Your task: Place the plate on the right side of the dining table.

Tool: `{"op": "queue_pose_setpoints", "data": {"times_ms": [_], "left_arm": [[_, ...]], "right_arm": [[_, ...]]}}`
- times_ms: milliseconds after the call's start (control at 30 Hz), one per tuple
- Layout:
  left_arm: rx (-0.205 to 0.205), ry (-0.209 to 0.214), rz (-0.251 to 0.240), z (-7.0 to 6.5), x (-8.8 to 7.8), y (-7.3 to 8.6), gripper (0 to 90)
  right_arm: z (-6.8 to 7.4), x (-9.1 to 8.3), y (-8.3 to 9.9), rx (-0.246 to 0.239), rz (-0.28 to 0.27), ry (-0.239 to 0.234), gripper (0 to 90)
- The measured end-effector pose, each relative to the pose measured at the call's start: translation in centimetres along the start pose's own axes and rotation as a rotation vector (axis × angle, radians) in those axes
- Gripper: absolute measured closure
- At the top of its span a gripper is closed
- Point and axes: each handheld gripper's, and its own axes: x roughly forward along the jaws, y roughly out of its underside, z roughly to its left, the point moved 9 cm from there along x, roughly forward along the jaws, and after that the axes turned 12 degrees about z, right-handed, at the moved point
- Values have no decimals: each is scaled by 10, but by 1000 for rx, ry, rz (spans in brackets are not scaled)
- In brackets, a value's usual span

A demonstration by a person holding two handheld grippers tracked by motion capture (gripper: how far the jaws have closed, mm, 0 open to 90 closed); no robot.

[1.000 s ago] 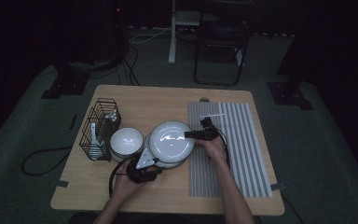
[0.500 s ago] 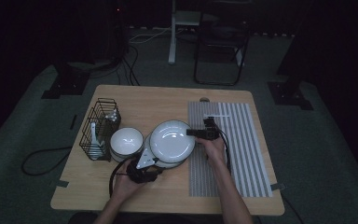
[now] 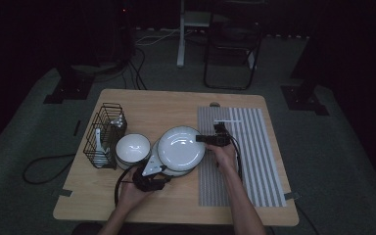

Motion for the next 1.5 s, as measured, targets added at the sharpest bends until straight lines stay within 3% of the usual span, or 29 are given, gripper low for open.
{"op": "queue_pose_setpoints", "data": {"times_ms": [267,567,833,1167,1500], "left_arm": [[0,3,-1,0,0,0,539],[3,3,-6,0,0,0,546],[23,-19,-5,0,0,1,536],[25,-11,-50,-2,-8,-2,516],[55,9,-69,-12,-11,-4,505]], "right_arm": [[0,3,1,3,20,-35,803],[-2,6,1,60,10,-89,826],[-1,6,1,100,-17,-71,828],[0,1,-1,115,-54,-55,824],[2,-13,-6,129,-100,-83,824]]}}
